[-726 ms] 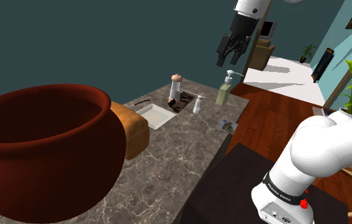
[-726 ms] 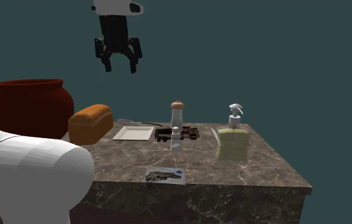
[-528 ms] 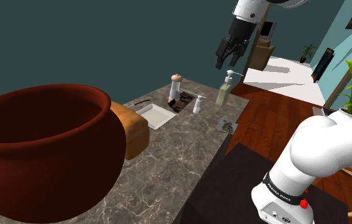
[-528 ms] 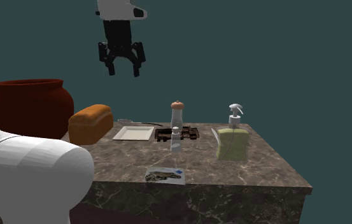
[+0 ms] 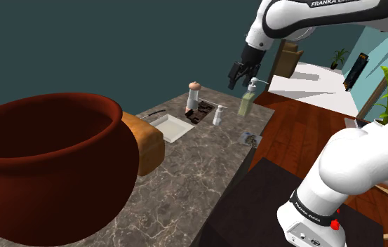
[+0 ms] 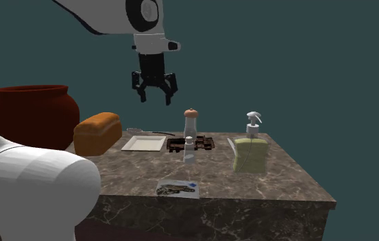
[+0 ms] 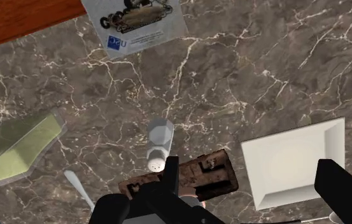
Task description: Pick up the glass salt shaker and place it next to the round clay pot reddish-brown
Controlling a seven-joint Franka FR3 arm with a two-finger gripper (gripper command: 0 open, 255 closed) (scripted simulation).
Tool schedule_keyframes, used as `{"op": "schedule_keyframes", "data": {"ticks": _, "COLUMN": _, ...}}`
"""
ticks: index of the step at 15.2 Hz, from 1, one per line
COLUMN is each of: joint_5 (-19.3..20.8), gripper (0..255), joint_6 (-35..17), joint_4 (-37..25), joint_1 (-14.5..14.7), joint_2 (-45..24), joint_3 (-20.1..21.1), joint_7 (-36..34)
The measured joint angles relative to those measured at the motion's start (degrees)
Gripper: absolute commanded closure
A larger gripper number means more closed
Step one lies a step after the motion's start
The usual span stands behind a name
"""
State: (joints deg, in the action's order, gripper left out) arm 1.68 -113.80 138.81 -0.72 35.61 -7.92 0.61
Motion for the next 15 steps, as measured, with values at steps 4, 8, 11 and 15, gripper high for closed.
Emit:
{"op": "schedule_keyframes", "data": {"ticks": 4, "joint_5": -0.27, "gripper": 0, "joint_6": -8.00, "joint_4": 0.93, "joint_1": -0.37, "joint_2": -6.25, "joint_3": -3.23, "joint_7": 3.07}}
{"op": "schedule_keyframes", "data": {"ticks": 8, "joint_5": -1.79, "gripper": 0, "joint_6": -15.70, "joint_4": 0.95, "joint_1": -0.06, "joint_2": -13.19, "joint_3": -6.13, "joint_7": 6.19}}
{"op": "schedule_keyframes", "data": {"ticks": 11, "joint_5": -3.84, "gripper": 0, "joint_6": -20.84, "joint_4": 0.41, "joint_1": 0.20, "joint_2": -18.46, "joint_3": -8.76, "joint_7": 9.68}}
{"op": "schedule_keyframes", "data": {"ticks": 15, "joint_5": -8.10, "gripper": 0, "joint_6": -26.78, "joint_4": -1.19, "joint_1": 1.06, "joint_2": -25.86, "joint_3": -11.38, "joint_7": 14.41}}
